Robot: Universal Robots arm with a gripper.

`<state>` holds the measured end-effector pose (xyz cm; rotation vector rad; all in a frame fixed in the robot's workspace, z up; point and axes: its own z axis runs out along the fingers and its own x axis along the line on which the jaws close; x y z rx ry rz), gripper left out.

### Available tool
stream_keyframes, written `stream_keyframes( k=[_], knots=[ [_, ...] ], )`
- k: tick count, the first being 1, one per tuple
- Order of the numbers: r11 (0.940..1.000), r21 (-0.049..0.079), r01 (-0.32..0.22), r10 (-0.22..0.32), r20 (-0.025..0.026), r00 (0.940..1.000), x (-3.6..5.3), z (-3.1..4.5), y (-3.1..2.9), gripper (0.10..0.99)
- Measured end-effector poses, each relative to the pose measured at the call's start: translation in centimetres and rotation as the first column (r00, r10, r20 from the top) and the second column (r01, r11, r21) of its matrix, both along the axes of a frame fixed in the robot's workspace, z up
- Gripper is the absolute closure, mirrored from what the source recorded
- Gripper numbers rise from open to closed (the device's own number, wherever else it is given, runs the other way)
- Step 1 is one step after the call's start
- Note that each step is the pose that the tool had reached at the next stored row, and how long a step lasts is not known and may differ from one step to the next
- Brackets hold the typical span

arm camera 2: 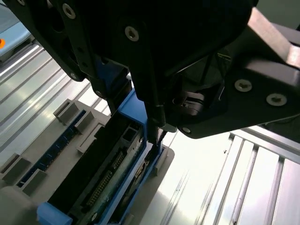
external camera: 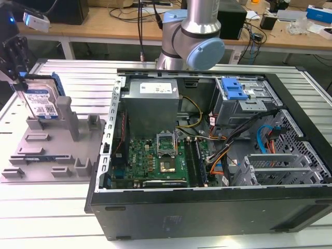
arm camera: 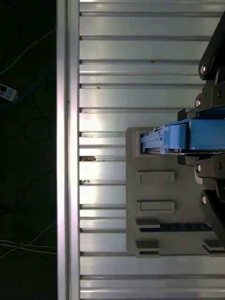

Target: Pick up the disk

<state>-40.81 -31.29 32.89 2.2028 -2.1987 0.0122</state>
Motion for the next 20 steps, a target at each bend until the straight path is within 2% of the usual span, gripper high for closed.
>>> stream_keyframes(
  k=[1, 3, 10, 20],
  knots=[
    [1.0, 0.0, 0.0, 0.0, 0.0, 1.0, 0.0, 0.37, 0.0, 0.722],
    [1.0, 0.001, 0.0, 0.0, 0.0, 1.0, 0.0, 1.67, 0.0, 0.722],
    [1.0, 0.005, 0.0, 0.0, 0.0, 1.0, 0.0, 4.87, -0.01, 0.722],
    [0.9999, 0.015, 0.0, 0.0, 0.0001, 1.0, 0.0, 10.43, -0.08, 0.722]
  ],
)
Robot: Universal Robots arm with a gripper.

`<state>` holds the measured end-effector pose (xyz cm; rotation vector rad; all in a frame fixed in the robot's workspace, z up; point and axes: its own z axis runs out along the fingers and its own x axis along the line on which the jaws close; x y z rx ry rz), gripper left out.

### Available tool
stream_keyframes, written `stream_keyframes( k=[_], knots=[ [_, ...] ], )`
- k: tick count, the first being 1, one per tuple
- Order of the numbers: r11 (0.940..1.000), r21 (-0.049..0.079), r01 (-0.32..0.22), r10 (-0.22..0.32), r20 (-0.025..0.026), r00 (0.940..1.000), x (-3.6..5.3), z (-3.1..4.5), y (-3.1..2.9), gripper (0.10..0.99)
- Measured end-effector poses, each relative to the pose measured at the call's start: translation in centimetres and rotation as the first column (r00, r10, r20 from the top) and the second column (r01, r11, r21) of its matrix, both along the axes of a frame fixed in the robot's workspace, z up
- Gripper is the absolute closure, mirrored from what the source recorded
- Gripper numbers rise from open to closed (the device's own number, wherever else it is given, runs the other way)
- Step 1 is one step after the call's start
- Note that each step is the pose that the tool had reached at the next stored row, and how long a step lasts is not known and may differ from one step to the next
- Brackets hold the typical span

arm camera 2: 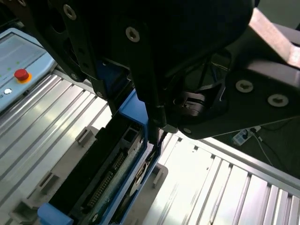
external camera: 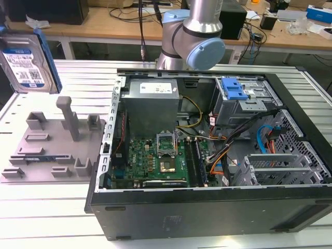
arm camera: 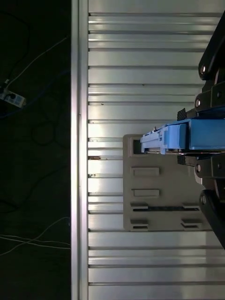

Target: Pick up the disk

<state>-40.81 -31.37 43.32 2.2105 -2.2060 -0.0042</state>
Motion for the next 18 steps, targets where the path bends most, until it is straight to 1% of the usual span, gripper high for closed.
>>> stream_keyframes(
  k=[3, 4, 5, 9, 10, 18],
  knots=[
    [1.0, 0.003, 0.0, 0.0, -0.0001, 1.0, 0.0, 1.53, -0.02, 0.722],
    [1.0, 0.004, 0.0, 0.0, 0.0, 1.0, 0.0, 1.93, -0.03, 0.722],
    [1.0, 0.005, 0.0, 0.0, 0.0001, 1.0, 0.0, 2.59, -0.04, 0.722],
    [1.0, 0.009, 0.0, 0.0, -0.0001, 1.0, 0.0, 4.35, -0.06, 0.722],
    [1.0, 0.01, 0.0, 0.0, 0.0, 1.0, 0.0, 4.48, -0.06, 0.722],
    [1.0, 0.01, -0.001, 0.001, 0.0, 1.0, 0.0, 4.48, -0.06, 0.722]
  ],
)
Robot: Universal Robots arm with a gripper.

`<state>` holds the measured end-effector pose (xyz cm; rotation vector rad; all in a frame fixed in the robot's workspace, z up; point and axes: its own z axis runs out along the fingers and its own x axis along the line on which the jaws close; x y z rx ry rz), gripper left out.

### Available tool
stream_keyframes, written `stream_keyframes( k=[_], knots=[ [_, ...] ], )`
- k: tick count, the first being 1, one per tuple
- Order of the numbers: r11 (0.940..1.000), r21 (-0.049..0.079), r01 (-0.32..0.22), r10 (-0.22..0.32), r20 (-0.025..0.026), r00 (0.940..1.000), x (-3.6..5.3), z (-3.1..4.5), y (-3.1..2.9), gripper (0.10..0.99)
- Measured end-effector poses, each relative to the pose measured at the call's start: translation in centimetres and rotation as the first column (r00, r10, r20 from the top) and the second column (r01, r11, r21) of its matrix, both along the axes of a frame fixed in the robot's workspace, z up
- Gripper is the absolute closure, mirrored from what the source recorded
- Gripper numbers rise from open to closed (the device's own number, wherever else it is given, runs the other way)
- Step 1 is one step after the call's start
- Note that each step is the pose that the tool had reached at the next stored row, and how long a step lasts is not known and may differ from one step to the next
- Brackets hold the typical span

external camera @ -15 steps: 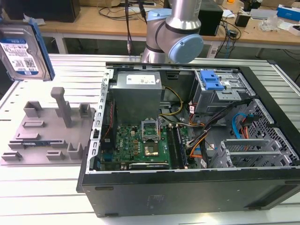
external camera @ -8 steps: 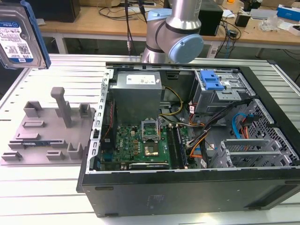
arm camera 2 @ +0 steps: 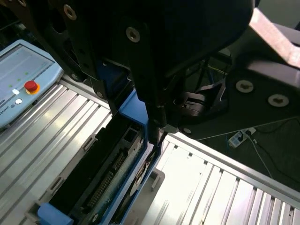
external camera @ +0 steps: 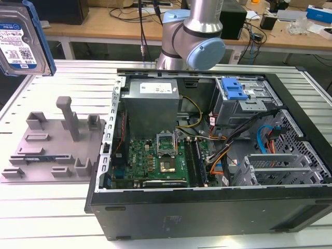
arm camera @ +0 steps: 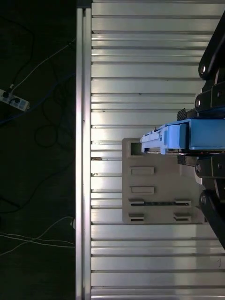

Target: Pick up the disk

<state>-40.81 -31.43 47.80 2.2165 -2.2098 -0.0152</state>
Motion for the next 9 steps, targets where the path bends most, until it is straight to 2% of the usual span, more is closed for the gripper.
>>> stream_keyframes(
  k=[9],
  knots=[
    [1.0, 0.0, 0.0, 0.0, 0.0, 1.0, 0.0, 0.0, 0.0, 0.722]
  ],
)
